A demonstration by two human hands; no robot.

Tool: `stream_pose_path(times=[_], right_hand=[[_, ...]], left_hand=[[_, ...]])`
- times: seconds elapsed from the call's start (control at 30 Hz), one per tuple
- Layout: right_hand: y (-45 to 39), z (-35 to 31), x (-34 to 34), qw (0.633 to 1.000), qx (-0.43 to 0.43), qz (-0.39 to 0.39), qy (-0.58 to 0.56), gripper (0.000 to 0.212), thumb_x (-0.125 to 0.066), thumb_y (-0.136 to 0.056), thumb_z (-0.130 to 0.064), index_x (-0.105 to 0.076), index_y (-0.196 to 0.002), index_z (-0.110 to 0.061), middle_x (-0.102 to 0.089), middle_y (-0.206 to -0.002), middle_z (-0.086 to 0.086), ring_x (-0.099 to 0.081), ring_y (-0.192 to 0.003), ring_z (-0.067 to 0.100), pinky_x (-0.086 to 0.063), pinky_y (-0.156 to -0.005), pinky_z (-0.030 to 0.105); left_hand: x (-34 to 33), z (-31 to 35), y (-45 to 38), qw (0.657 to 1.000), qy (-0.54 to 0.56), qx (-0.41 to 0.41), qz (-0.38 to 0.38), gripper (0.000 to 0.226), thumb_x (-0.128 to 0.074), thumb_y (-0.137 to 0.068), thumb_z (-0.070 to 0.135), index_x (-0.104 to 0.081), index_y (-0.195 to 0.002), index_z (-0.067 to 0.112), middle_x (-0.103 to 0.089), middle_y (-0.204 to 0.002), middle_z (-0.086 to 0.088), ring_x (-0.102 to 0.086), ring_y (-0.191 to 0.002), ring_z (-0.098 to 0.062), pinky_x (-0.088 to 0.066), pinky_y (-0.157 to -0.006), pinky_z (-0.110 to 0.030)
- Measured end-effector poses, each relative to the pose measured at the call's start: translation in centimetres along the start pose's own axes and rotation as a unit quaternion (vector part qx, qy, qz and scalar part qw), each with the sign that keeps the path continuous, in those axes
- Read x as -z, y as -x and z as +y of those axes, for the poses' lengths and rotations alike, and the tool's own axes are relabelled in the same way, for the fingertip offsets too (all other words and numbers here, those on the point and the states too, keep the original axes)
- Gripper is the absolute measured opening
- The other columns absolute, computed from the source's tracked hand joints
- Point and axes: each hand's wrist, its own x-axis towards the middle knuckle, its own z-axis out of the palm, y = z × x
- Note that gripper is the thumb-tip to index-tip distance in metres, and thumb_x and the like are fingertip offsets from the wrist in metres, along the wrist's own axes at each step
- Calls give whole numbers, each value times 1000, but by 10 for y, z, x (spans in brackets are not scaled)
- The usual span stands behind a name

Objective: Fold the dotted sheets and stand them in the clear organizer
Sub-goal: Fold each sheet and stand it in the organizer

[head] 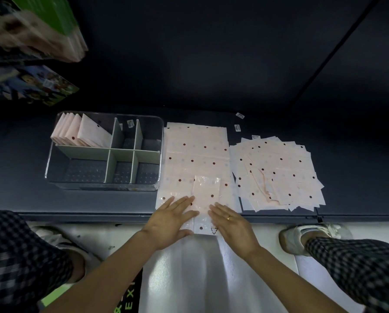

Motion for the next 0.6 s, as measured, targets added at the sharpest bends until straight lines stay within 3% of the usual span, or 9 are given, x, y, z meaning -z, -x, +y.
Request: stream_pose_path(times=[0.23, 0.47, 0.6], right_hand=[[-8, -2, -1, 998, -40, 20, -39, 27, -89, -57, -5, -78, -81, -12, -75, -92, 1, -71, -89, 15, -59, -74, 31], [-15, 4, 3, 995, 58, -34, 73, 49, -91, -34, 1, -77, -80, -11, -75, -88, 3, -72, -80, 14, -59, -63, 24], [-29, -1, 10, 993, 23, -53, 107, 36, -88, -35, 0, -70, -63, -15, -65, -58, -3, -61, -49, 11, -46, -40, 17]], left_hand=[[3, -7, 2, 998, 59, -1, 17, 54, -37, -95, 56, -35, -141, 29, -1, -159, 10, 2, -145, -4, 12, -114, -22], [7, -4, 2, 993, 117, 21, 15, 50, -44, -94, 52, -42, -136, 24, -8, -158, 12, -3, -144, -1, 9, -115, -20], [13, 1, -1, 984, 168, 55, 11, 57, -49, -93, 50, -35, -141, 23, -21, -156, 11, -12, -144, -5, -1, -116, -23]])
